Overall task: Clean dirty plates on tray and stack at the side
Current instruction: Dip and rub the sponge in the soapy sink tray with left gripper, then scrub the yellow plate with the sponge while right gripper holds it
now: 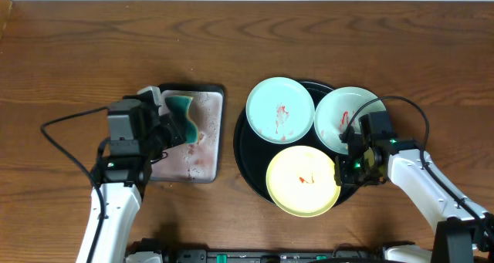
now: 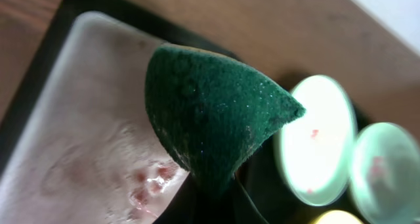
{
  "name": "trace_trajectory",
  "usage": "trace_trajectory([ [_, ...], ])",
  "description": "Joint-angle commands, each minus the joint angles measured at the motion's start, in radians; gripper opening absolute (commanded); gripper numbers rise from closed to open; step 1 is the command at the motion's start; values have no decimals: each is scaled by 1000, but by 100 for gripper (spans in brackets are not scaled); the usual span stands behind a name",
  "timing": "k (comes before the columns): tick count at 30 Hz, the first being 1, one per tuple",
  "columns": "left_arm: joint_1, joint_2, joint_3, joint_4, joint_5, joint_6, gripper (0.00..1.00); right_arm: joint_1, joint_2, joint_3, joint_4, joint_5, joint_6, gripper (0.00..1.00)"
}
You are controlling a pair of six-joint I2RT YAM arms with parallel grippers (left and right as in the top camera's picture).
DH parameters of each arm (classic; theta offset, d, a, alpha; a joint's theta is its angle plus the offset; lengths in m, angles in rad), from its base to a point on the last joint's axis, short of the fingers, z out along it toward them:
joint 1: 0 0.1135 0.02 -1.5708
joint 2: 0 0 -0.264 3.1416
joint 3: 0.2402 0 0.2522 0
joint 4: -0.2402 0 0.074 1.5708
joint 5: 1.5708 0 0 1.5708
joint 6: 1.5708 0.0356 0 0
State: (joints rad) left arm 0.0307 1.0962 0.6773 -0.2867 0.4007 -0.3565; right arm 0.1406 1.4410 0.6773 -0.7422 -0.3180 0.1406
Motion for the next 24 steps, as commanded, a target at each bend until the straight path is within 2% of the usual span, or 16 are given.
trace_trajectory([
  [1,-47,34,-6,-28,-172,50,7,-8,5,-5,7,-1,1,1],
  [7,-100,143,34,-87,-283,69,7,-8,5,-5,9,-1,1,1],
  [13,-121,262,174,-240,-286,146,7,-8,5,-5,8,-1,1,1],
  [17,-162,275,240,-302,-286,190,7,-8,5,-5,9,-1,1,1],
  [24,-277,281,256,-341,-286,179,7,-8,5,-5,2,-1,1,1],
])
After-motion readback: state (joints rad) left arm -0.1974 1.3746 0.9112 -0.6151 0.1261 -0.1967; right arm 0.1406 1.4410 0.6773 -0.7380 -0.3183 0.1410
